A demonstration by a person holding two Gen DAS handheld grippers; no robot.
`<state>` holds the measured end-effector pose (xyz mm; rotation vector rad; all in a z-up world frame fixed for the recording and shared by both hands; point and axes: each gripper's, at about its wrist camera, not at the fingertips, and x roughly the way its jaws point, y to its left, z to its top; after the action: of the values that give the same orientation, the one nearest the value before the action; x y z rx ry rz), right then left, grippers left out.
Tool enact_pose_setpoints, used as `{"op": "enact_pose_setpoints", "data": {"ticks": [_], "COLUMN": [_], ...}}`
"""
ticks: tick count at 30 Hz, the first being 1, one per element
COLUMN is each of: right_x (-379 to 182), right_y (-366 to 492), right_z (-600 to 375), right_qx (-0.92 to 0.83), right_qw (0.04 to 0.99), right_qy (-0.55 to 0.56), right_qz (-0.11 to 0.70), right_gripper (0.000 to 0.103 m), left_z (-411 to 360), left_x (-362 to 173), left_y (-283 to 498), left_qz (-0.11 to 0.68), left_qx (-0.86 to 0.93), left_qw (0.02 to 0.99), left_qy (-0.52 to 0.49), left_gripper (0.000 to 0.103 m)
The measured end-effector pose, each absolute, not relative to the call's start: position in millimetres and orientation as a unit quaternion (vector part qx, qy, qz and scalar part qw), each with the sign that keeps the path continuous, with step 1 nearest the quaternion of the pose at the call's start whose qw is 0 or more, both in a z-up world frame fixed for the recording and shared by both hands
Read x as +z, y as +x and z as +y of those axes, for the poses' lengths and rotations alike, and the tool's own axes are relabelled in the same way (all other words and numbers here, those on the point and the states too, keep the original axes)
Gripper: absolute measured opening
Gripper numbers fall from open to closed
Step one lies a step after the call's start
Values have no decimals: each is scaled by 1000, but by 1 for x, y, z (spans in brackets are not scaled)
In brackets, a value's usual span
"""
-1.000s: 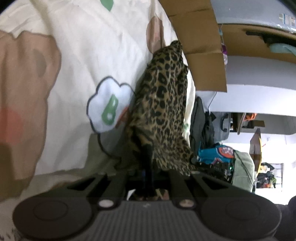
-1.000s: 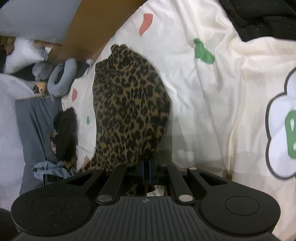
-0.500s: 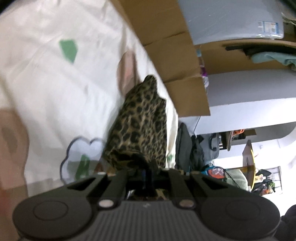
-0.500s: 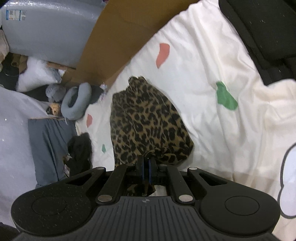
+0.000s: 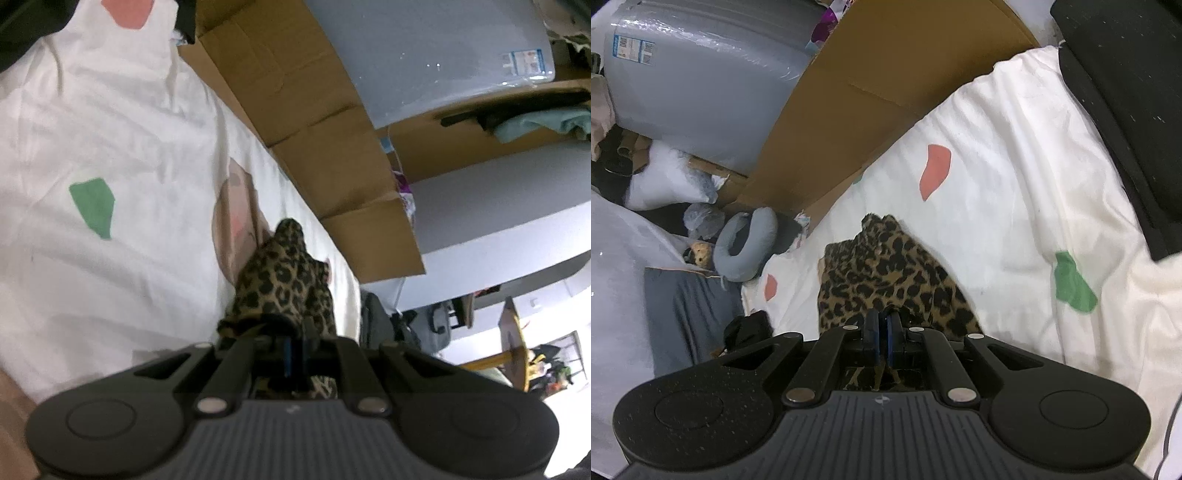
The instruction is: Fold clothes
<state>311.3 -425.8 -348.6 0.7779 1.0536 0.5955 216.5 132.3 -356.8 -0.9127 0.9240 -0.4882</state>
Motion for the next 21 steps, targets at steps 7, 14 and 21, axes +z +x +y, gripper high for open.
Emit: {"op": "enact_pose_setpoints", "data": {"ticks": [7,14,21], "right_x": [-352,-366,-386], "right_y": [330,351,366], "right_z": [-414,-402,-392], "right_qx": [264,237,215], "right_qw": [766,781,786], "right_qy": [347,328,301], "right_qz": [473,476,495], "right_gripper": [2,2,2], "left_z": [131,126,119], "left_x": [-362,-377,-397], "left_y": [237,264,286], "left_qz": [424,430,455], "left_qx": [-202,-177,-150], "left_qw": [781,790,798], "left_qy": [-412,-399,-365], "left_gripper": [5,5,6]}}
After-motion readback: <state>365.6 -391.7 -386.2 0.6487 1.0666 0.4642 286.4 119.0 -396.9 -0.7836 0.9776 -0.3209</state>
